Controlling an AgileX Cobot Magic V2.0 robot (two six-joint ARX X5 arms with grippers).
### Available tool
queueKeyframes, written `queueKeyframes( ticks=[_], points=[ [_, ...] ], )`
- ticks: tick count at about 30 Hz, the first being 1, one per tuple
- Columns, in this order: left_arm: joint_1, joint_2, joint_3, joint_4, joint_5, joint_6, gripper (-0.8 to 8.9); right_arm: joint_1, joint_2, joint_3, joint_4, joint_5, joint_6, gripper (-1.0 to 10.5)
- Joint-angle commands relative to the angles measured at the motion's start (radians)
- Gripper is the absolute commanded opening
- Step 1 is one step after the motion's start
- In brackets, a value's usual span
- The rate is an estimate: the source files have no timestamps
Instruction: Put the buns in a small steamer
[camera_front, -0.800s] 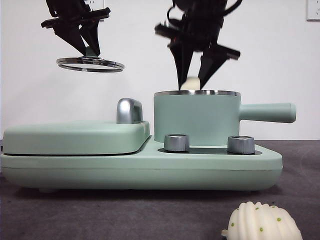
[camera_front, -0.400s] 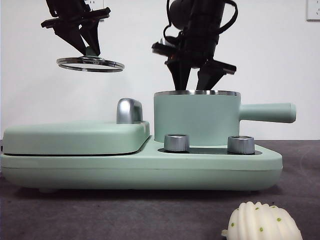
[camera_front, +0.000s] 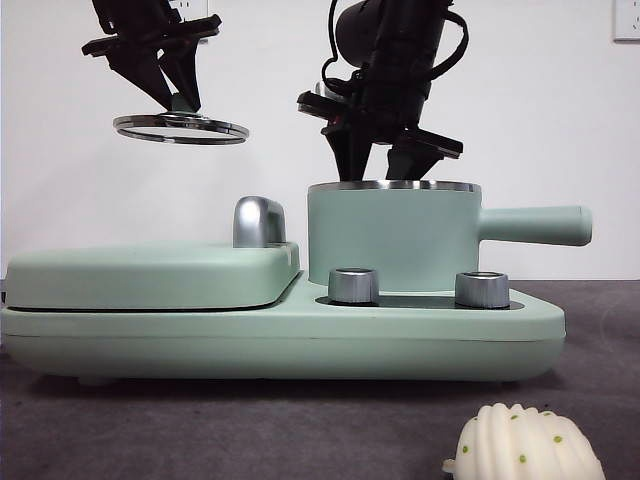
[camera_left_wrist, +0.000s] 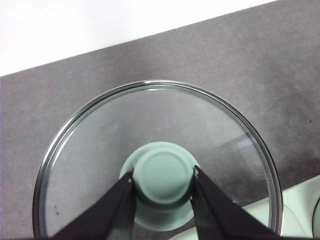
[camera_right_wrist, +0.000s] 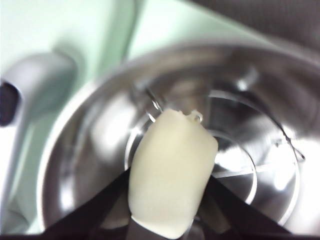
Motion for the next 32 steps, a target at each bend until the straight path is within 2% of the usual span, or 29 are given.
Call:
queueKeyframes(
  ticks=[1,7,11,13,21,26,30,32],
  points=[
    [0.0,0.011,0.042,0.032,0.003,-0.008,0.56,0.01,0.026,0.027,0.004,-0.021,-0.013,1.8],
    [0.0,0.011,0.042,0.032,0.004,-0.009,0.56,0.01,0.026,0.027,-0.002,-0.013,-0.013,1.9],
    [0.0,0.011,0.042,0.032,0.004,-0.01,0.56,0.01,0.026,0.027,-0.004,-0.014,-0.011,3.2],
    [0.0,0.011,0.042,0.033,0.004,-0.01,0.56,0.01,0.026,0.027,-0.003,-0.013,-0.012,3.5],
    [0.0,0.011,0.042,0.033,0.004,-0.01,0.56,0.004,0.014,0.06,-0.01,-0.013,-0.001,3.5],
    [0.0,0.011,0.042,0.032,0.004,-0.013,0.56,0.0,0.012,0.175,-0.117,0.036,0.001,3.5],
    [0.0,0.011,0.042,0.032,0.004,-0.013,0.56,-0.003,-0.019,0.199,-0.126,0.024,0.005,3.5],
    [0.0,0.011,0.042,0.032,0.004,-0.013,0.56,-0.004,-0.032,0.199,-0.126,0.047,0.002,3.5]
  ],
)
